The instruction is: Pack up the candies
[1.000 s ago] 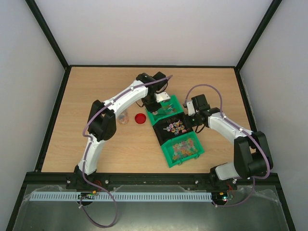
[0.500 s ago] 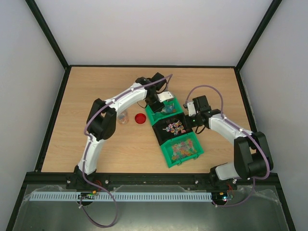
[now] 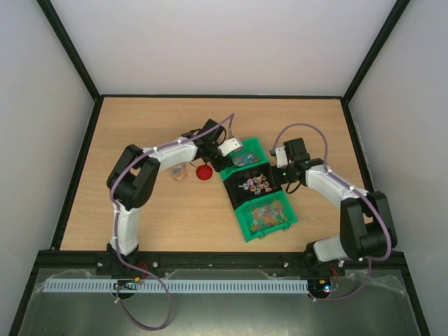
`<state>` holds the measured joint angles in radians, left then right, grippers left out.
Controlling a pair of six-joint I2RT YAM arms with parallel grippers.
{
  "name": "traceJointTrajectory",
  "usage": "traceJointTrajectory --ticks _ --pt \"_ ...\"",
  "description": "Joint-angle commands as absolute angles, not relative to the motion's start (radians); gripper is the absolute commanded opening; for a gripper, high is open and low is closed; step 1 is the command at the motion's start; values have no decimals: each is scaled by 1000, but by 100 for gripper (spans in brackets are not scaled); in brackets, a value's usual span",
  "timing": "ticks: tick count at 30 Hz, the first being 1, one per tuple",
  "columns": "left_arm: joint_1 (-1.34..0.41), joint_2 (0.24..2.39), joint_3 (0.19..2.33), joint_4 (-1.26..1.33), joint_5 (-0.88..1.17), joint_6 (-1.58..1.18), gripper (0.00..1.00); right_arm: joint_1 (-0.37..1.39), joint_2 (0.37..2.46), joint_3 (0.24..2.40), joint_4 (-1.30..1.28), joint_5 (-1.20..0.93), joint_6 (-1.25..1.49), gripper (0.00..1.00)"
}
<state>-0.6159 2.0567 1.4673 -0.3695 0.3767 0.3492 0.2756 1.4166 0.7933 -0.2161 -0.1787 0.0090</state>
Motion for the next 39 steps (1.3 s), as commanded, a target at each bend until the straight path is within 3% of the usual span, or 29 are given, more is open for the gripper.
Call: traceJointTrajectory --ticks 1,13,24,39 --pt "-609 2008 1341 -207 399 339 2 254 1416 803 -118 -240 0 1" --pt "-525 1932 1193 23 570 304 2 245 1416 810 -149 -227 -40 1" --pt "-516 1968 1193 78 633 319 2 242 1415 828 -175 -253 -52 1" --pt "-489 1852 1076 195 678 302 2 197 1475 862 -158 -246 -38 1"
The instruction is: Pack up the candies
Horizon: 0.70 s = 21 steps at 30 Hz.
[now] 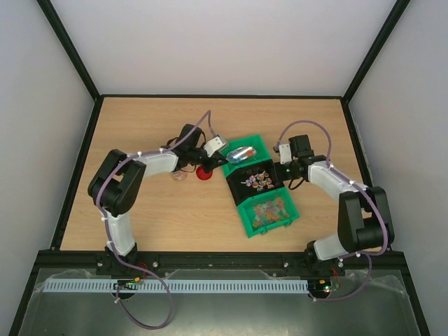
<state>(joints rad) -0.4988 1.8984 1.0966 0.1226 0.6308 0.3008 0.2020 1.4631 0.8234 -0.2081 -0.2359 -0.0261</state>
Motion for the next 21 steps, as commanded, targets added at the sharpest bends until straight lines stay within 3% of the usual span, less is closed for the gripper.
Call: traceJointTrajectory --ticks 1,8,21 --pt "-488 1847 1076 198 679 301 2 197 1478 866 -158 -243 -40 1" --pt "-444 1775 1133 142 698 249 2 195 1506 901 -154 -228 -23 1" --pt "-223 1521 1205 -343 732 422 2 193 1645 1029 -119 -231 45 1"
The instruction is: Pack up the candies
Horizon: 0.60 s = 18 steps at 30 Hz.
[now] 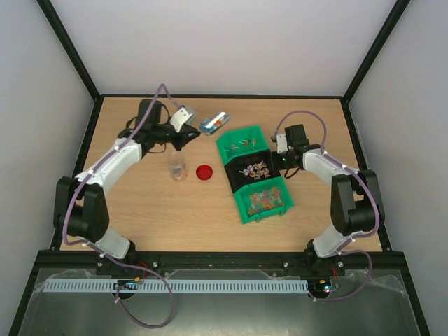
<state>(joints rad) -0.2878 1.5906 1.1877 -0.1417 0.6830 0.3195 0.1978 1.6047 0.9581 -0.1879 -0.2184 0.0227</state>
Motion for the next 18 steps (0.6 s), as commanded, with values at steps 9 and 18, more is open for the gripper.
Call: traceJointTrajectory --ticks 9,18 --pt "2 1325 1191 -740 772 708 2 204 1721 1132 -95 -258 40 2" --pt "113 1158 1149 -1013 724 931 2 221 1772 1185 -93 -244 44 6"
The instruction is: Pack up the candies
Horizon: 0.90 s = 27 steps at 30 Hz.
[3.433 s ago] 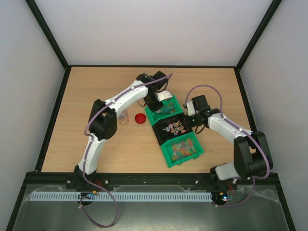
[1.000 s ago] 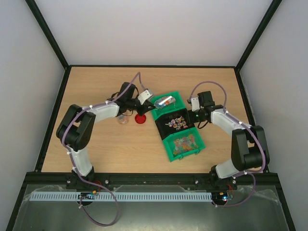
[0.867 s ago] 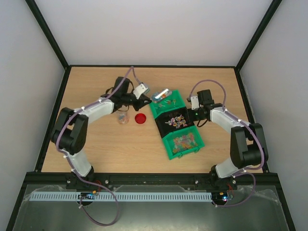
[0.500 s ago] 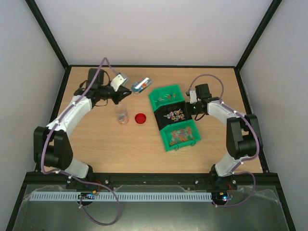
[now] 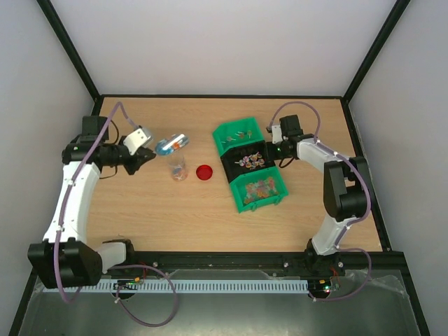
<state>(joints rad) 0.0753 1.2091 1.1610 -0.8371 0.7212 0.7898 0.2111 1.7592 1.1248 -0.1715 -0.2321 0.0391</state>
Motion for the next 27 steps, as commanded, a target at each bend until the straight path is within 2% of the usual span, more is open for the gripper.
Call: traceJointTrajectory --ticks 1,8,13,23,27 --pt "121 1149 1150 -1045 718 957 2 222 1776 1191 -95 -245 43 7" --pt "168 1102 1108 -1099 677 984 2 224 1806 1231 -109 -251 39 16" --pt "168 1122 1118 -1092 602 959 2 224 1818 1252 -126 -246 37 34" --pt "152 1185 1165 -1124 522 950 2 223 1810 1288 -163 -239 29 58" --pt "143 1223 1201 -1132 491 943 2 222 1801 1296 -168 -238 36 61"
